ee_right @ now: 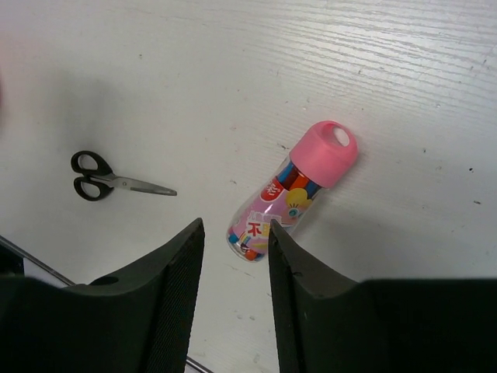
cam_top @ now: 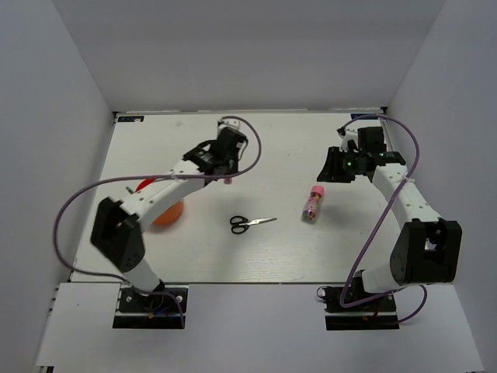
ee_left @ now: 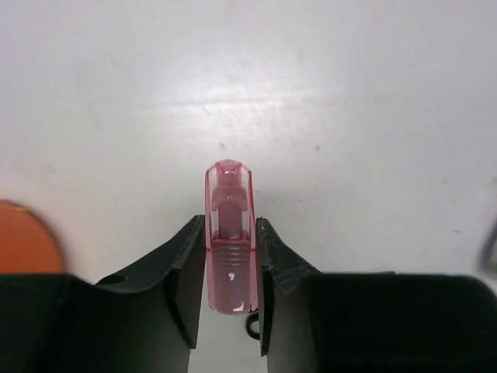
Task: Sort the stationery into containers
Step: Place the stationery in the storage box.
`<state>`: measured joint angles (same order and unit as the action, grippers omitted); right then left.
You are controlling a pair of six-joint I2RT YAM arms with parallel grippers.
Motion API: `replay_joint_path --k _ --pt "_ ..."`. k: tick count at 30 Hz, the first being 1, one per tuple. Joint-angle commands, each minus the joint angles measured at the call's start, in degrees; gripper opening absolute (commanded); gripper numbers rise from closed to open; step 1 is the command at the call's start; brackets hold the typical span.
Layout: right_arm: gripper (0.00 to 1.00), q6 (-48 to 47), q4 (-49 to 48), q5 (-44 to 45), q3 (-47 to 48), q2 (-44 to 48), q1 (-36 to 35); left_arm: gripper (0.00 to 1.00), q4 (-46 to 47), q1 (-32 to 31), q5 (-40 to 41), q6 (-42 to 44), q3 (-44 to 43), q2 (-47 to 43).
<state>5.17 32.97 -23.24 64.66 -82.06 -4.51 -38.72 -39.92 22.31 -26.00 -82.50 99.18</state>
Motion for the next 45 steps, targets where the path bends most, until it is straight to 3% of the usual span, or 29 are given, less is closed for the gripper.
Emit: replay_joint_path --k 1,5,9,10,13,14,22,45 --pt "0.42 -0.69 -0.63 -2.51 -0.68 1.12 0.21 0.01 5.83 2.47 6.78 6.30 5.23 -11.01" --pt "0.42 -1.74 -0.98 -4.26 -1.03 1.03 0.12 0.00 12.87 9.57 8.11 10.08 14.90 -20.75" --pt "0.37 -4.81 -1.16 -9.87 -1.47 0.94 0.21 0.00 16.57 16.18 7.06 13.42 19.47 -23.50" --pt "0.33 -7.43 -1.42 -15.11 -2.08 0.85 0.21 0.00 17.53 16.89 7.05 14.30 21.48 -23.85" --pt "0.03 -12.62 -0.89 -24.69 -2.78 0.76 0.47 0.00 22.80 19.70 6.17 16.94 24.74 -25.17" --pt "0.00 -13.16 -0.80 -26.22 -2.88 0.68 0.38 0.00 24.90 20.14 6.08 17.73 25.10 -25.08" --pt "0.00 -19.67 2.45 -38.09 -2.00 -1.70 1.43 0.00 31.33 24.80 5.38 19.23 28.35 -22.28" --pt "0.00 -19.58 2.80 -41.09 -1.91 -2.49 3.72 0.00 34.86 26.65 8.37 17.56 34.86 -20.43"
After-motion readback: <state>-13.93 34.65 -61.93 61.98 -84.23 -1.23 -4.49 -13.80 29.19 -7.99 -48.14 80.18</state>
